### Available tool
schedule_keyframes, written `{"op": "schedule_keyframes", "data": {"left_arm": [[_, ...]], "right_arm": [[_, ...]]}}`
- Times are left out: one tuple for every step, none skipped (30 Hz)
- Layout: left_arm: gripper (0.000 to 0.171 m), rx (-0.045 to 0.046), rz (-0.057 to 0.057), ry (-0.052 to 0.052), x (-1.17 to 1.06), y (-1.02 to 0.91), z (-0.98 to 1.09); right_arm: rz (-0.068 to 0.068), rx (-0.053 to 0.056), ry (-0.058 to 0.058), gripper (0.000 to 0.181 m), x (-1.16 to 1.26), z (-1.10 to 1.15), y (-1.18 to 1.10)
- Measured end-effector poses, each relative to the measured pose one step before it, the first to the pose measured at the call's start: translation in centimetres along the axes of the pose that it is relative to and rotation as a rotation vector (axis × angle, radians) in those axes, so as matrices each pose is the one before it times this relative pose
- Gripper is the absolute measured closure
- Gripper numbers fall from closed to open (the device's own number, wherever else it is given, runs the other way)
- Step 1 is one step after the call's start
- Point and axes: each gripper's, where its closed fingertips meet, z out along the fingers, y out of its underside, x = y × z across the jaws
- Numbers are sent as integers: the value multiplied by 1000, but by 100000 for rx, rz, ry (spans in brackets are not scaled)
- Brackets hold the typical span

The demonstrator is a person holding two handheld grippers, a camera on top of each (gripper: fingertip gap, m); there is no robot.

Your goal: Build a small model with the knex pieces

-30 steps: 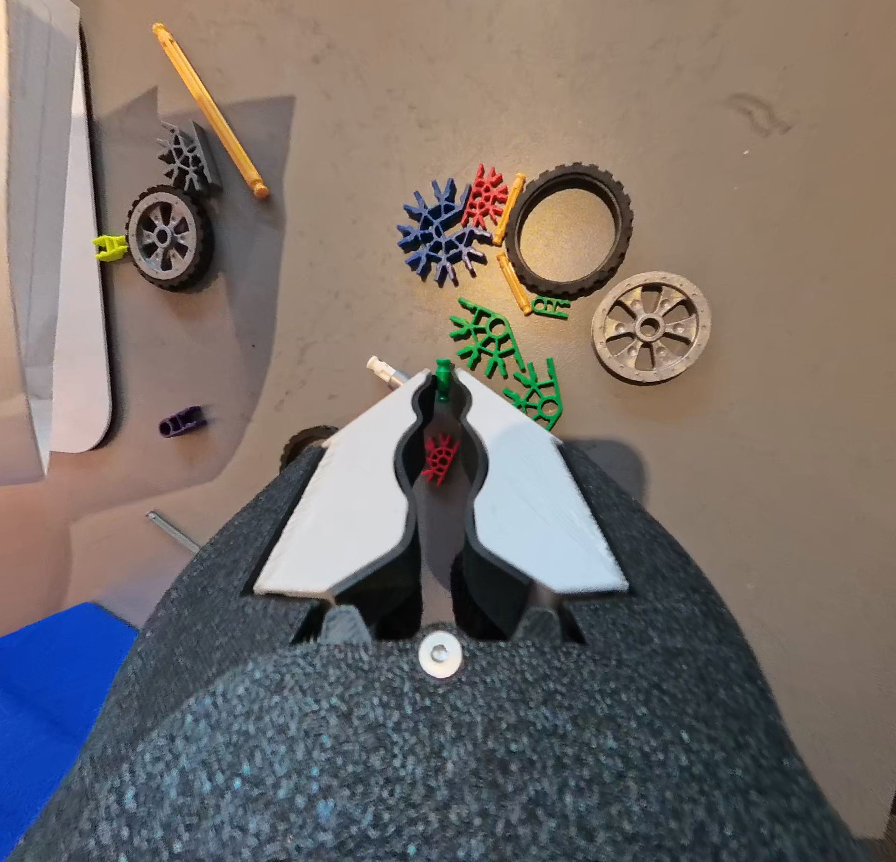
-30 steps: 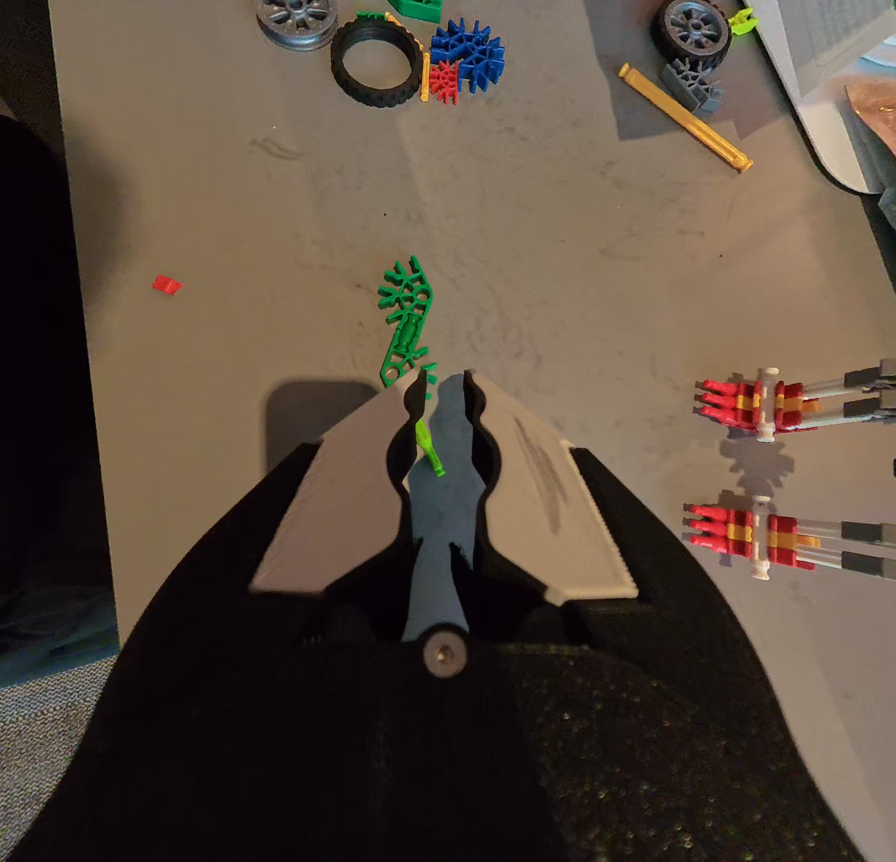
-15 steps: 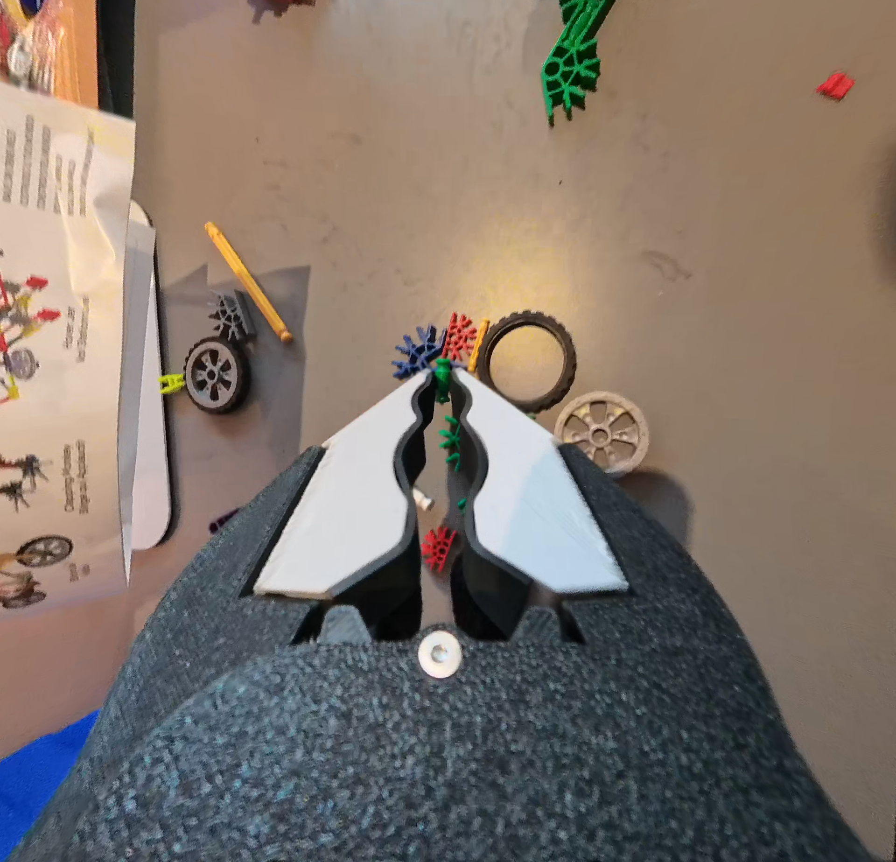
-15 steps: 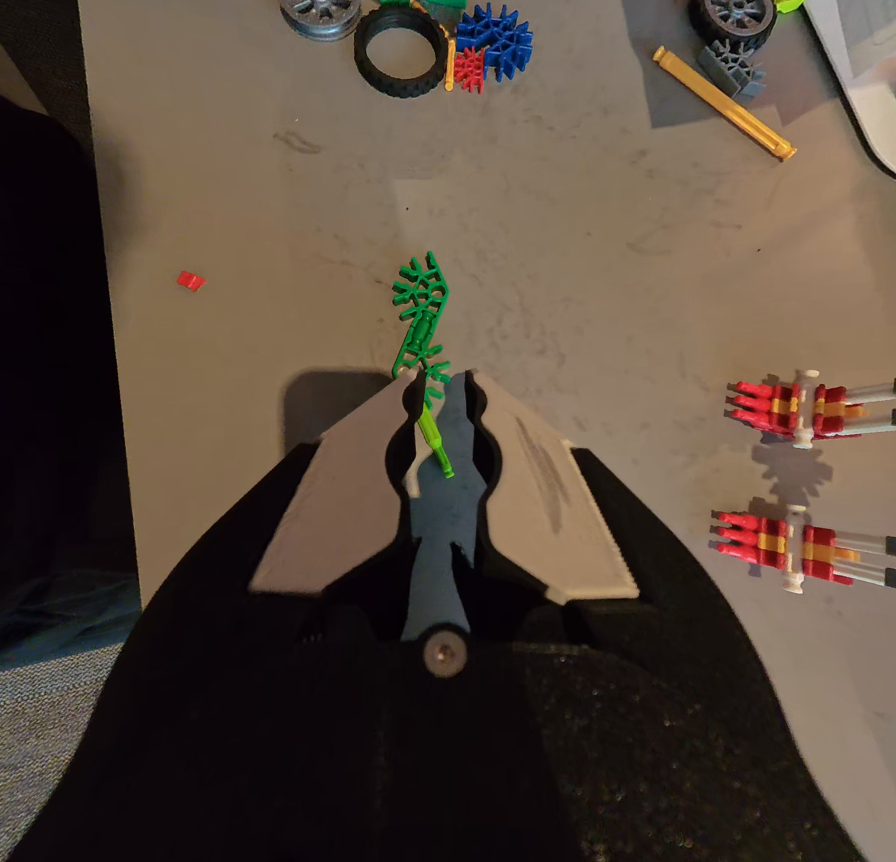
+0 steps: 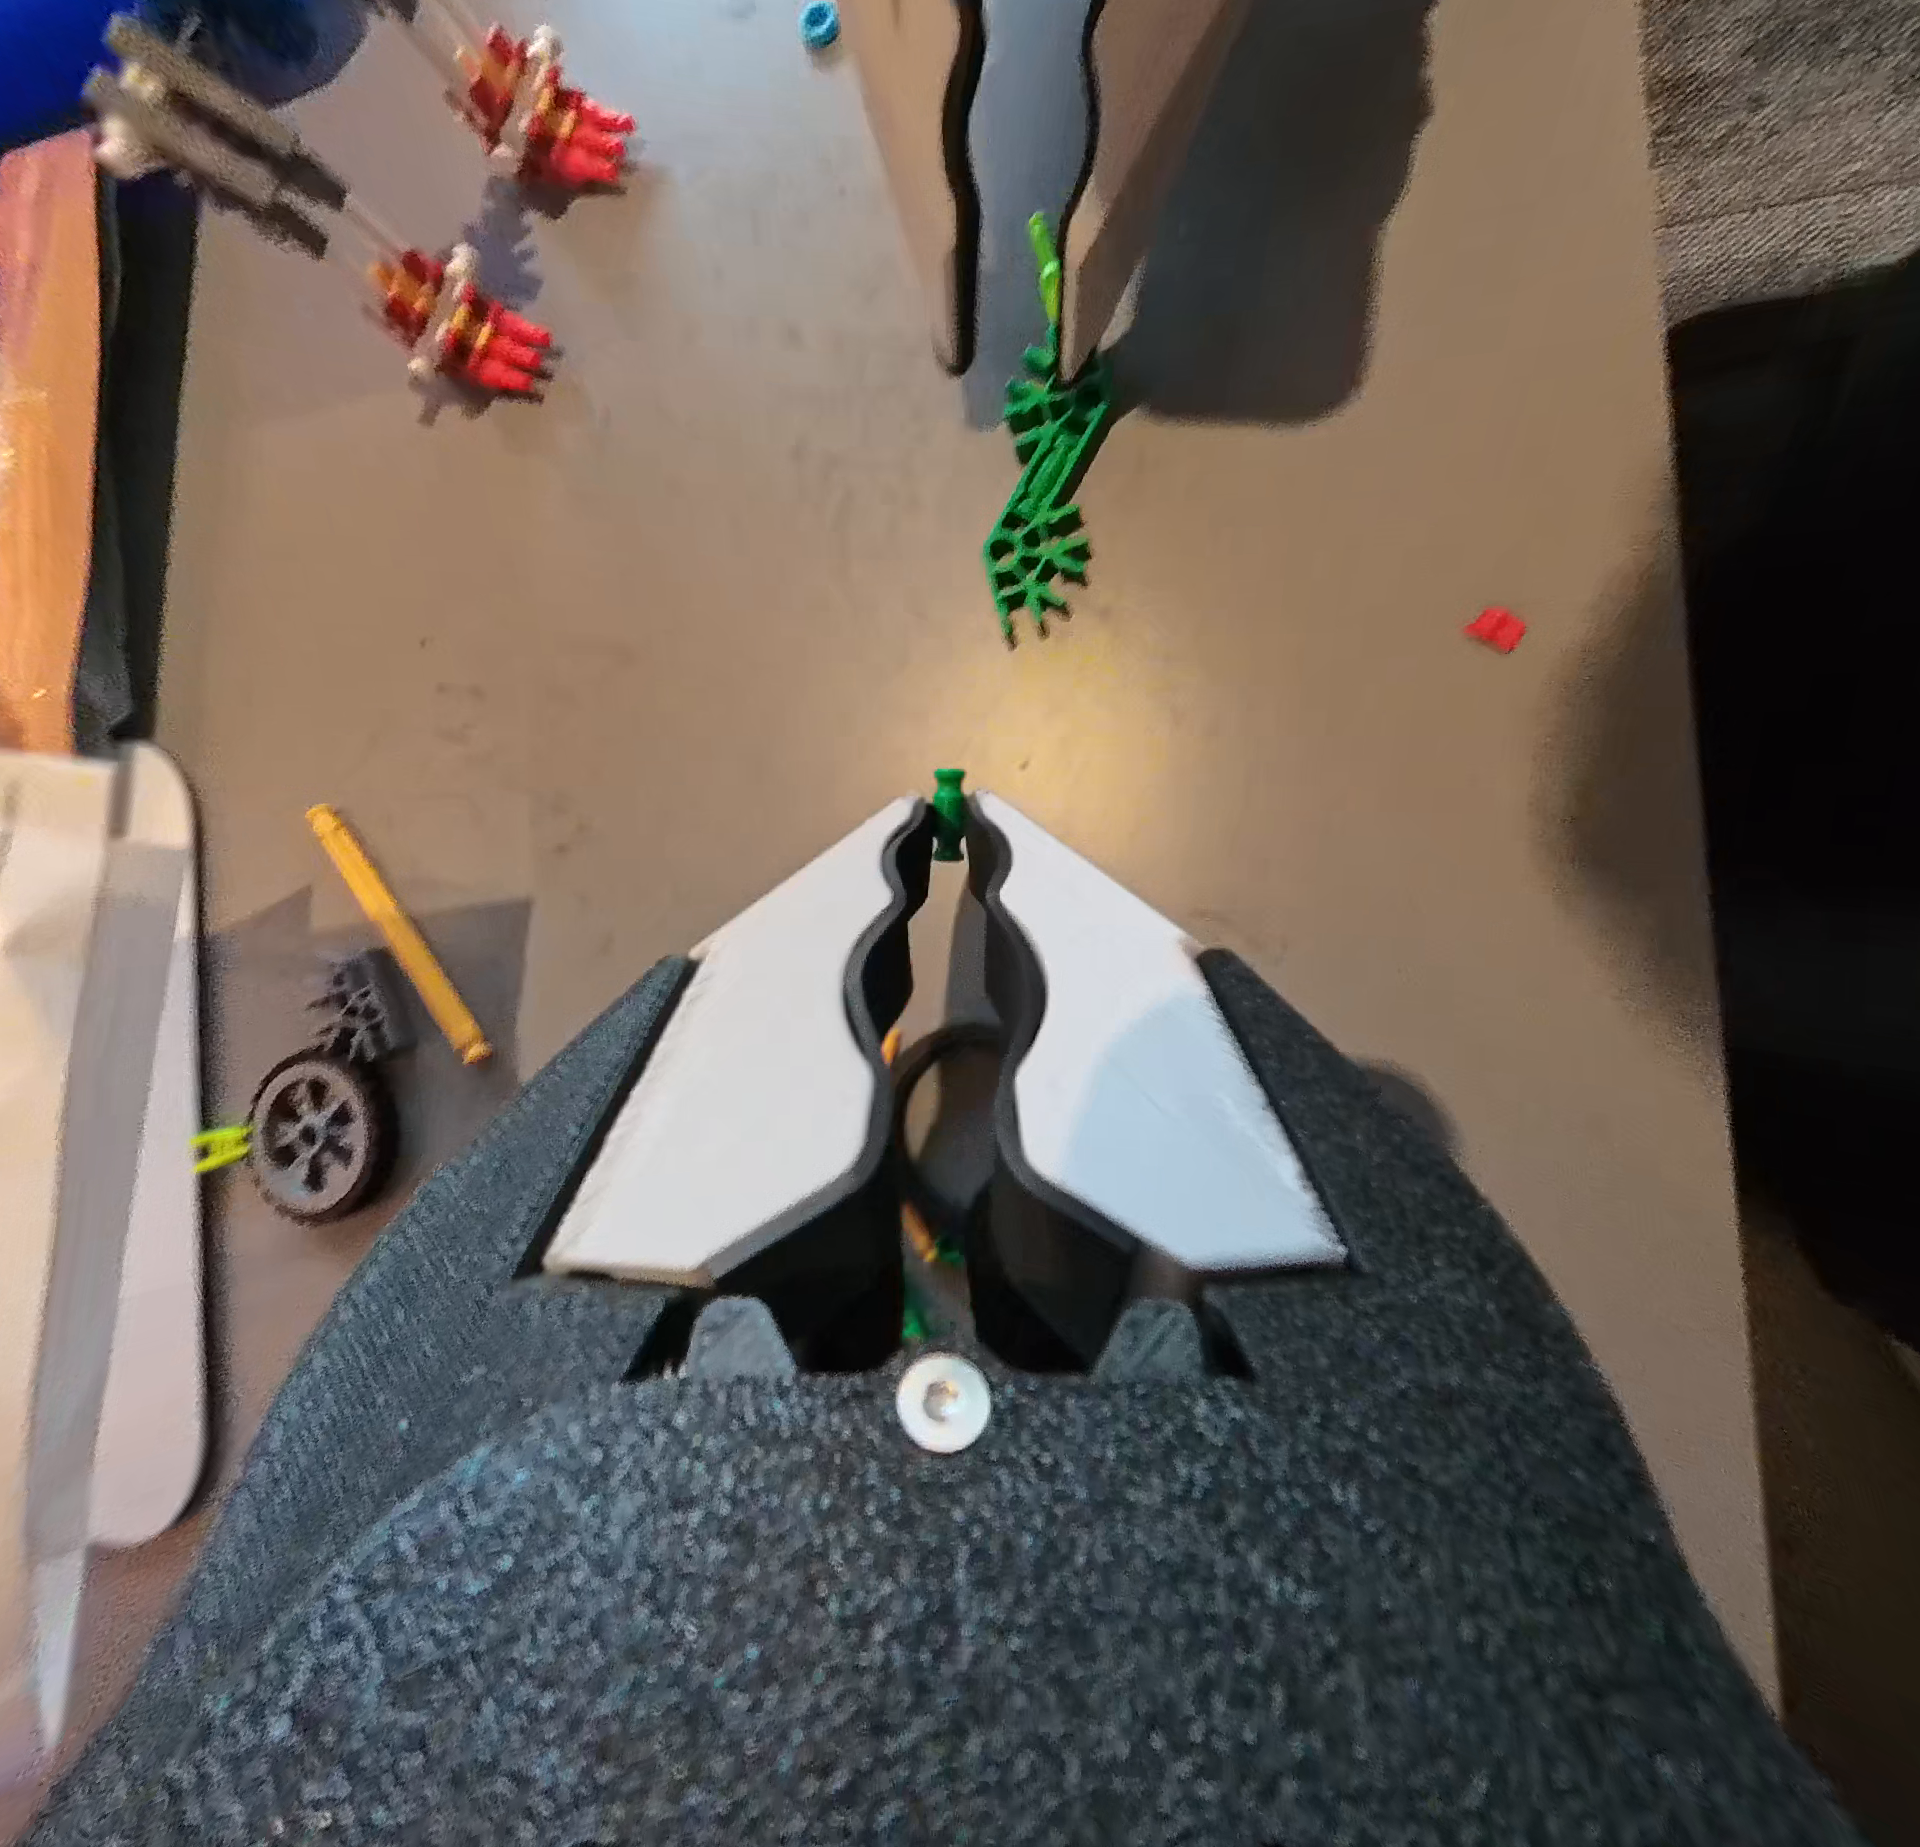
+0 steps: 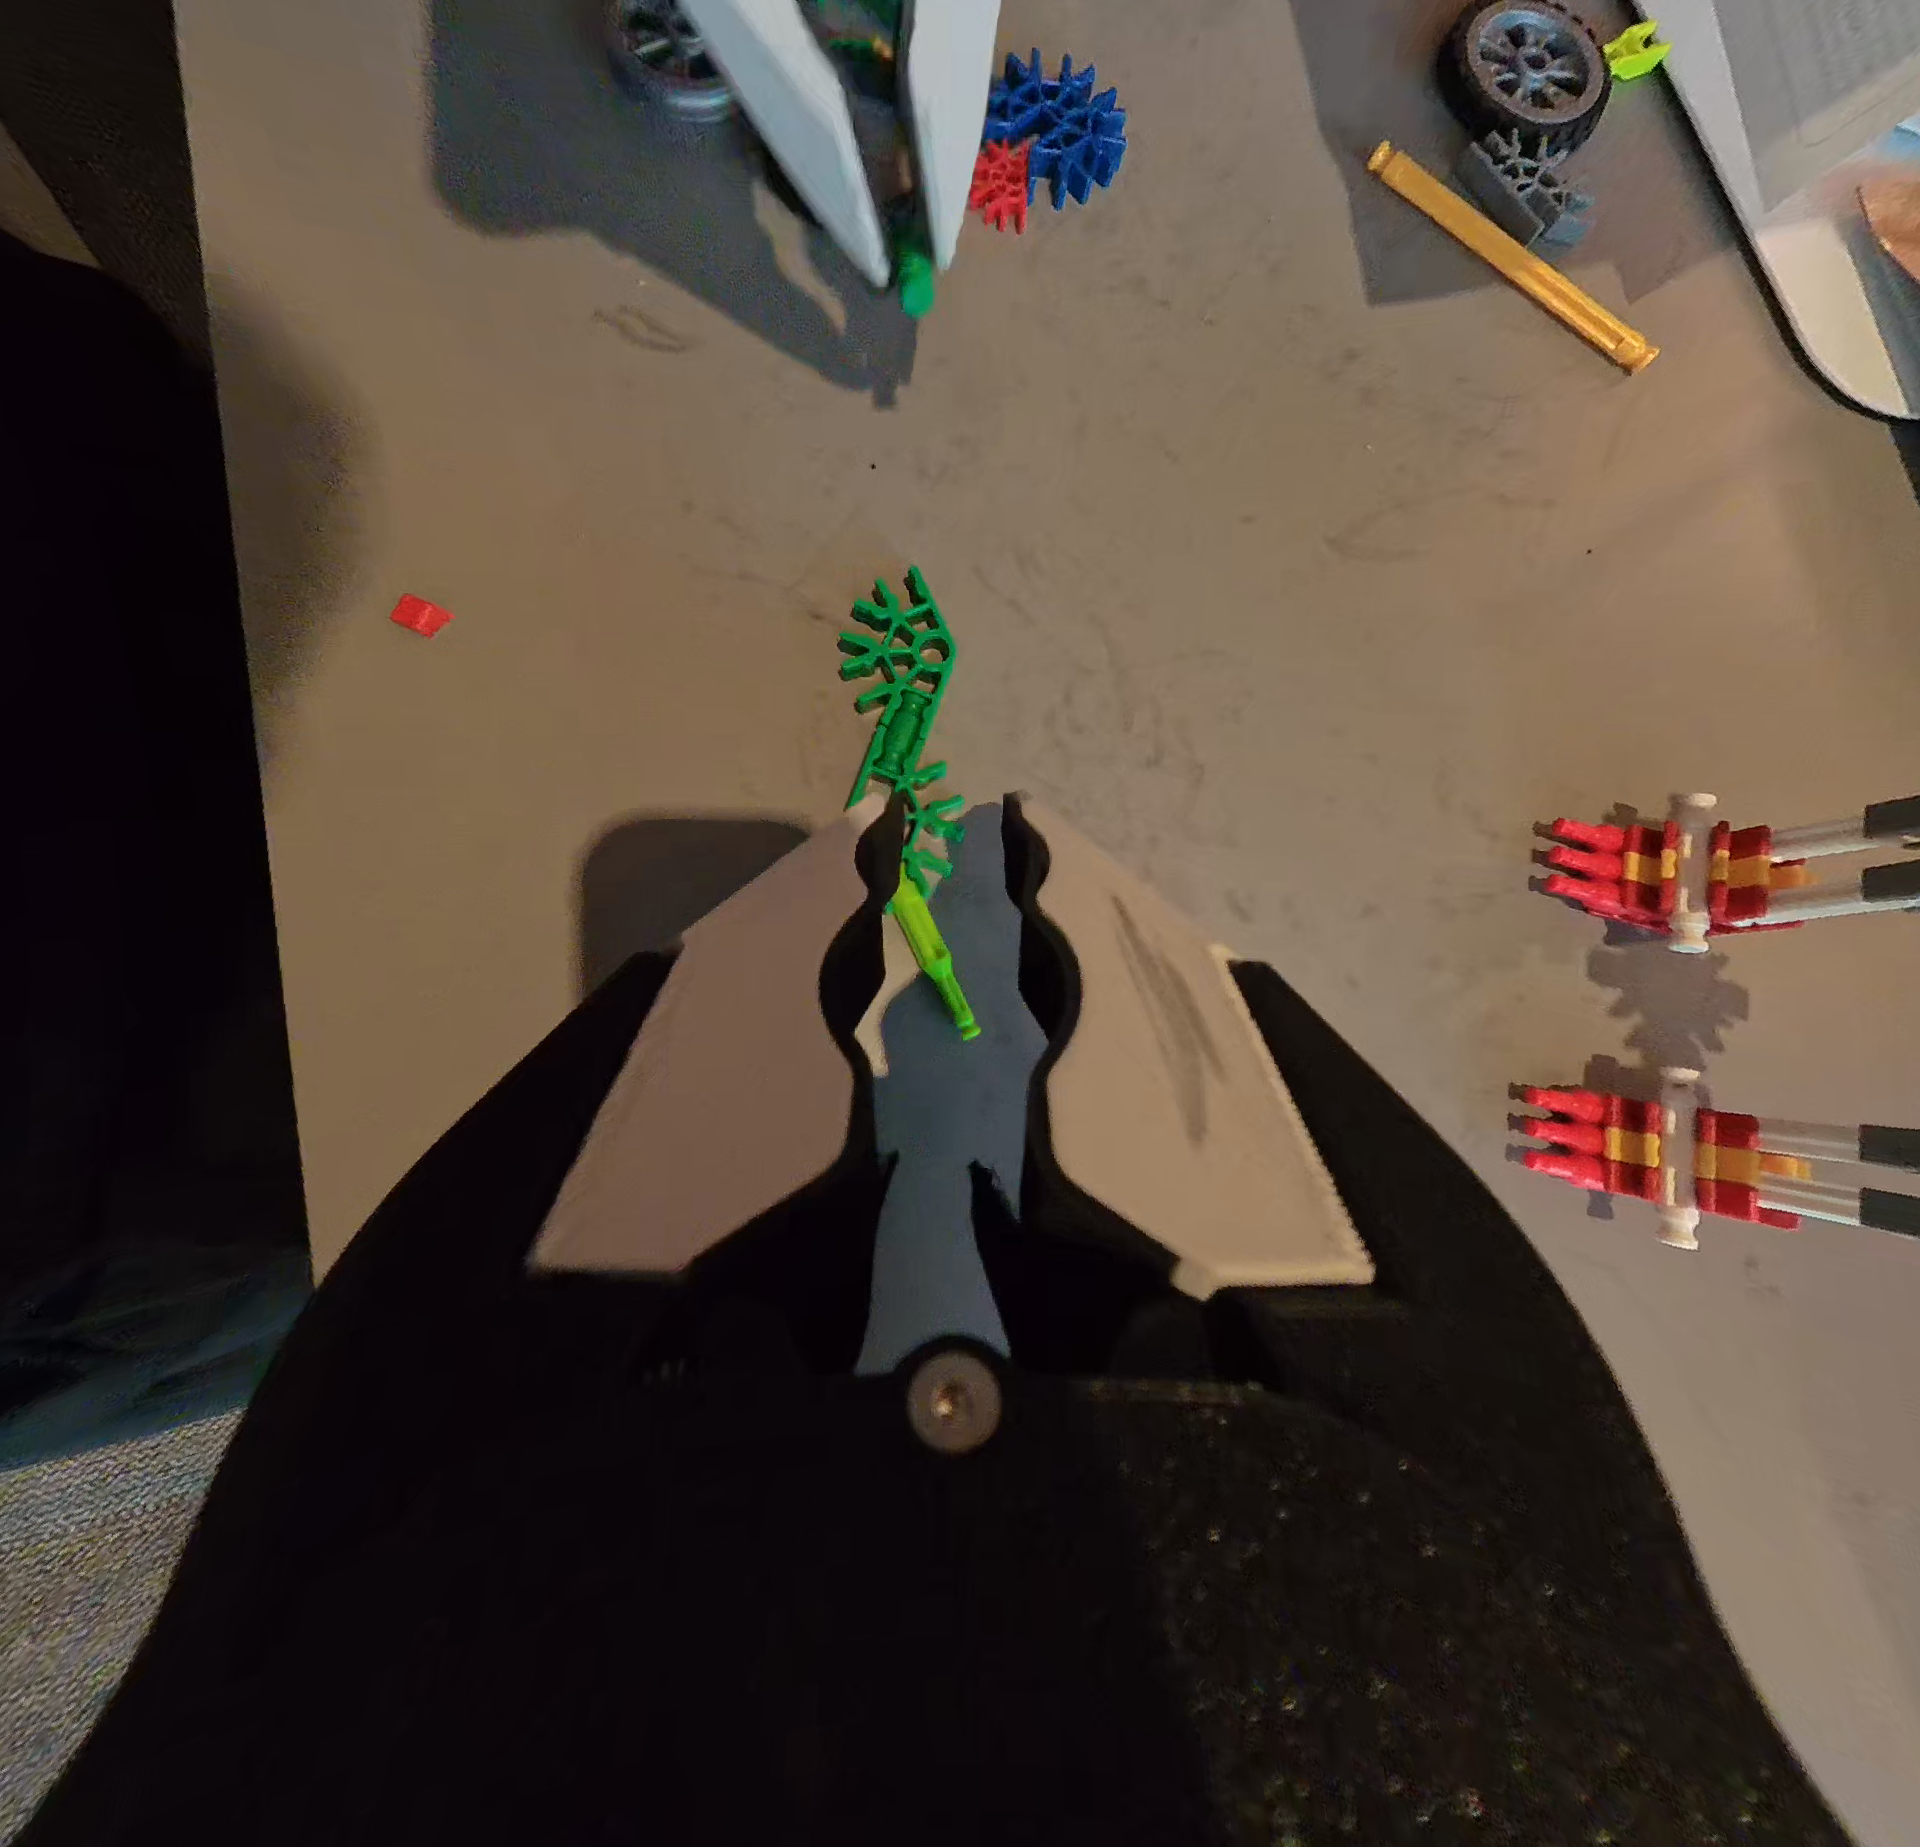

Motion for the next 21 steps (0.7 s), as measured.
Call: {"op": "schedule_keyframes", "data": {"left_arm": [[166,50,-171,528,359,-345,465],[166,-222,-425,-81,199,-257,463],[166,526,-841,789,295,-327,440],[166,1045,-1147,747,246,-385,410],[166,446,-689,240,157,-256,389],[166,-534,-196,-92,72,-71,352],[166,-449,25,-218,7,-53,290],[166,744,128,336,95,-210,219],[166,655,-99,988,176,-187,200],[166,-409,-386,-336,-42,-35,202],[166,-800,-338,-554,-79,35,200],[166,-380,-23,-17,15,-19,152],[166,-366,-147,245,34,0,104],[166,81,-309,-75,-14,-77,47],[166,-129,-1087,-84,-26,-33,62],[166,-334,-1031,-284,-59,3,80],[166,-277,-388,-215,-6,9,67],[166,-421,-552,-83,17,34,67],[166,-528,-684,-248,-10,69,59],[166,-344,-647,-864,-115,52,19],[166,-359,-649,-590,-86,52,21]], "right_arm": [[-128,508,339,163,1,9,-111],[167,286,-221,163,-51,26,-62],[-218,73,-289,163,-77,44,-29],[-178,-23,-90,163,-34,60,-8],[-76,95,-405,163,-83,68,-38],[-262,131,-491,163,-122,75,-54],[-409,-87,-252,163,-78,81,-31],[-354,5,-100,163,-49,46,-28],[-84,217,-255,163,-49,28,-47],[-40,258,-56,163,7,4,-49],[-45,242,104,163,30,-18,-39],[-2,375,95,163,46,-22,-56],[88,249,-90,163,23,-23,-30],[-54,78,81,163,36,-8,-9],[-80,68,1,163,25,-1,0],[-26,113,-159,163,-1,9,-14],[-40,93,-132,163,3,36,-11],[-27,-4,-51,163,2,35,9],[-21,-42,-168,163,-15,47,14],[35,13,-181,163,-30,36,5],[70,6,-142,163,-27,43,-1]]}}
